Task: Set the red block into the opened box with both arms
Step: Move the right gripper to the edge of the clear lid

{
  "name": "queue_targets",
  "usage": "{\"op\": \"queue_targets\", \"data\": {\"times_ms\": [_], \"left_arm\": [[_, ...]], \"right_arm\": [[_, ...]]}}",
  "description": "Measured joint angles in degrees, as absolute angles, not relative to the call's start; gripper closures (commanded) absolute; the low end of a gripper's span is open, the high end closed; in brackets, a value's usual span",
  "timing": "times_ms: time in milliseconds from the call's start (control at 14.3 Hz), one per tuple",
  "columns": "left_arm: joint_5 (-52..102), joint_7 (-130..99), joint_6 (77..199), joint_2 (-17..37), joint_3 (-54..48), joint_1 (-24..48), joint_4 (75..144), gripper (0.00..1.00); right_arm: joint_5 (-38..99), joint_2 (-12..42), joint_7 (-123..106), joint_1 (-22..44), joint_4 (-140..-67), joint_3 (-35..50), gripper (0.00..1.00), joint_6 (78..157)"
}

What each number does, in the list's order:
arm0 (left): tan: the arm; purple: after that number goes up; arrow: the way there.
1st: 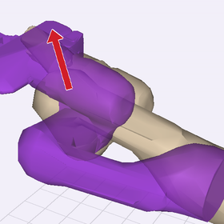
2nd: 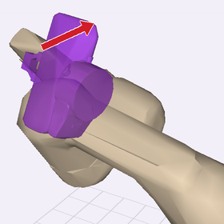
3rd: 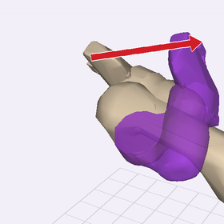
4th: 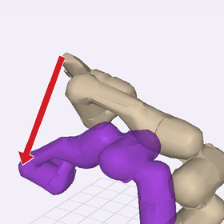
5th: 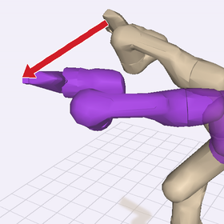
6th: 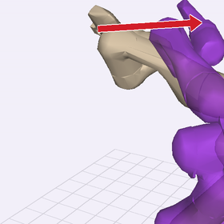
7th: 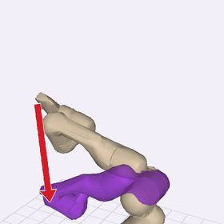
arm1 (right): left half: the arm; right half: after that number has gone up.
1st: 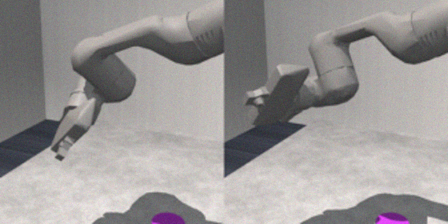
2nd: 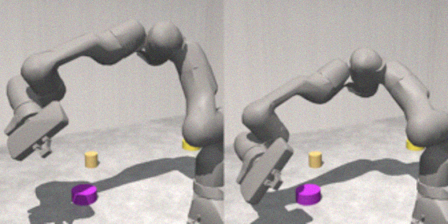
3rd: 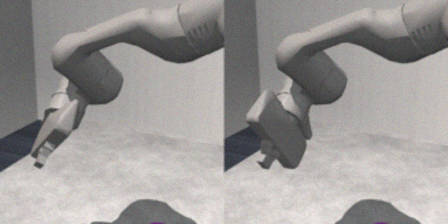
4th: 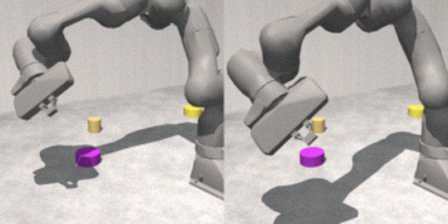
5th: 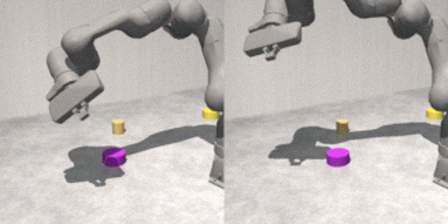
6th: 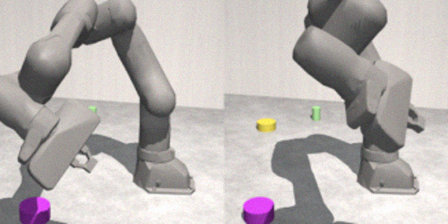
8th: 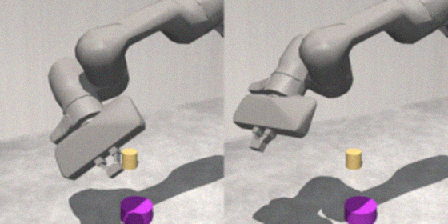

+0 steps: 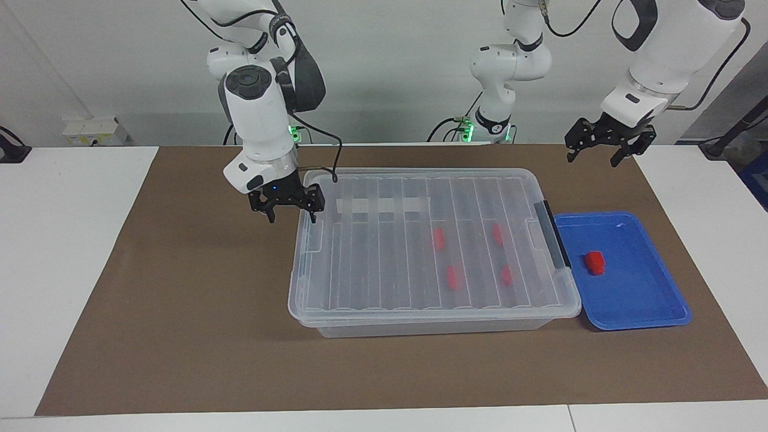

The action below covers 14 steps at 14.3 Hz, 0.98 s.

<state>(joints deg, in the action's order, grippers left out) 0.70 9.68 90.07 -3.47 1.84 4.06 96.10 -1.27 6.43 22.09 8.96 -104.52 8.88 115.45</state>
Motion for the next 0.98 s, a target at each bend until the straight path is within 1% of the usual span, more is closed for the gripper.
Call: {"op": "queue_targets", "data": {"times_ms": [699,979], "left_arm": [[0.7,9.7,90.1,-3.5,1.8,4.1,96.1,0.00],[0.7,9.7,90.1,-3.5,1.8,4.1,96.1,0.00]], "right_arm": [[-1.4,6.3,22.1,8.5,-106.4,8.5,0.00,114.0],[-1.5,6.0,19.3,6.2,-106.5,8.4,0.00,113.3]]}}
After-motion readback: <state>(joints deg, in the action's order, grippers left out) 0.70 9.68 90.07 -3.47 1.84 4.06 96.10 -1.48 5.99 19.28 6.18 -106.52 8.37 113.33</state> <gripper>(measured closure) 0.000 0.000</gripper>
